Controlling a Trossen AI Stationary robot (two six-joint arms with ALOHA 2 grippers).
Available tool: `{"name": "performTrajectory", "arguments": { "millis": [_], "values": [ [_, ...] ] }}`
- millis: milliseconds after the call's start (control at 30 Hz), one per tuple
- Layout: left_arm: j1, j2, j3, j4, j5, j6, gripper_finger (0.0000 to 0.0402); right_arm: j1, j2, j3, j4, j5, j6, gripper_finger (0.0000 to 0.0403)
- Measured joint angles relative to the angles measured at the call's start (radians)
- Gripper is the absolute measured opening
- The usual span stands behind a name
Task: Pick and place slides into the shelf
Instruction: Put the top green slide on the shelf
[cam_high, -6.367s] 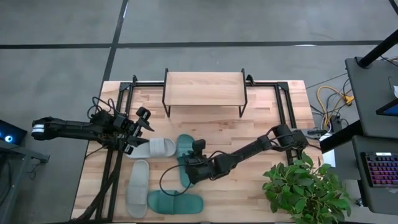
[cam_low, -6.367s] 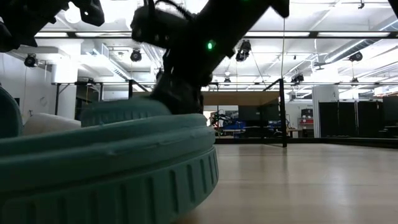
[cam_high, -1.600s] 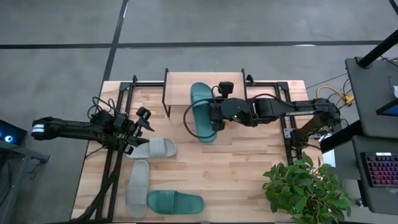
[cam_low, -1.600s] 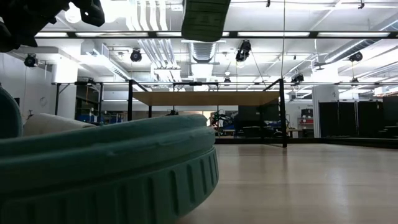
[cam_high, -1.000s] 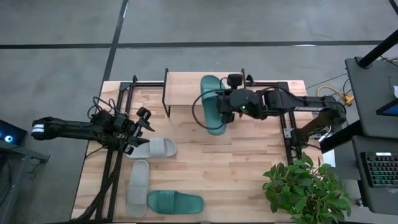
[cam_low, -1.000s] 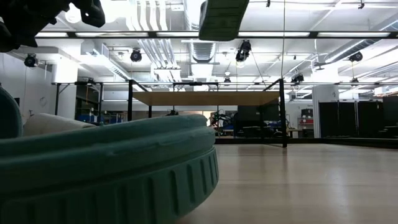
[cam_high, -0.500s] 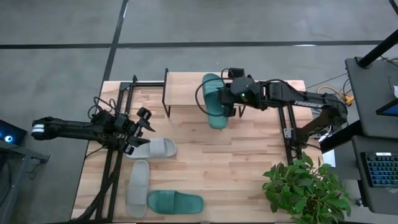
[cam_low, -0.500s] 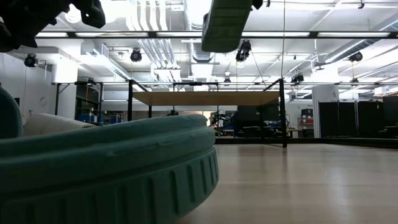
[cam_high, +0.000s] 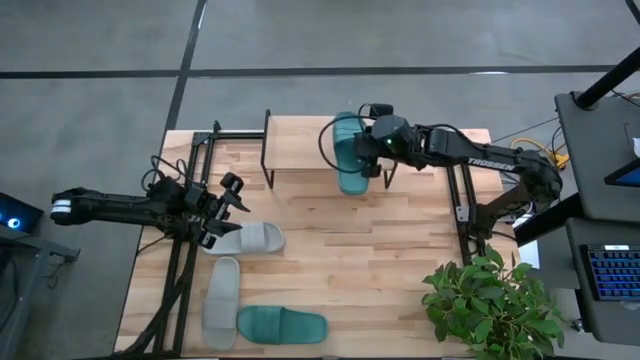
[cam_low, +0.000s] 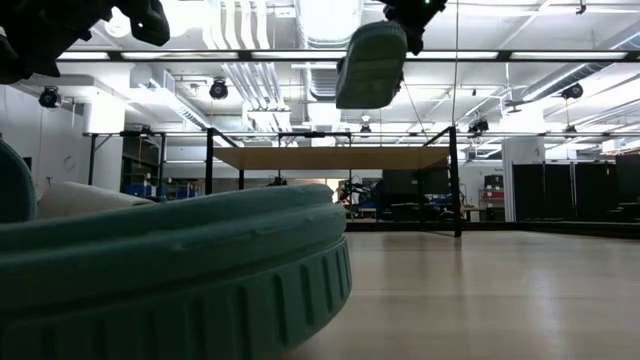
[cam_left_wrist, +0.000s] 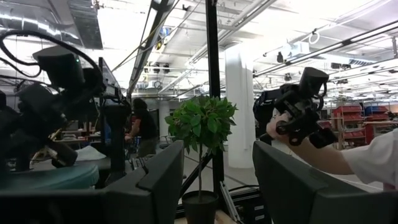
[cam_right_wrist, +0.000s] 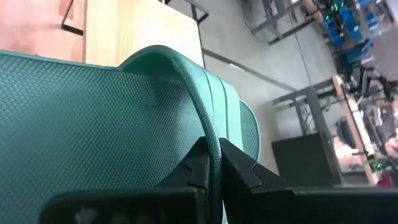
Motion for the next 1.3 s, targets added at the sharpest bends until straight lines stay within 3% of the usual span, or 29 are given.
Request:
{"name": "performTrajectory", "arguments": {
  "millis": [167,700,1300],
  "values": [
    [0.0,0.0,0.0,-0.002,0.0,0.001,0.0178,-0.023,-0.007,-0.05,0.092,-0.007,-0.048,0.0012],
    [0.0,0.0,0.0,-0.025,0.0,0.001,0.0178,-0.11,-0.013,-0.118,0.138,-0.011,-0.083,0.0011],
    [0.0,0.036,0.0,-0.024,-0.005,0.001,0.0178,-0.225,-0.014,-0.141,0.136,-0.136,-0.122,0.0011]
  ]
}}
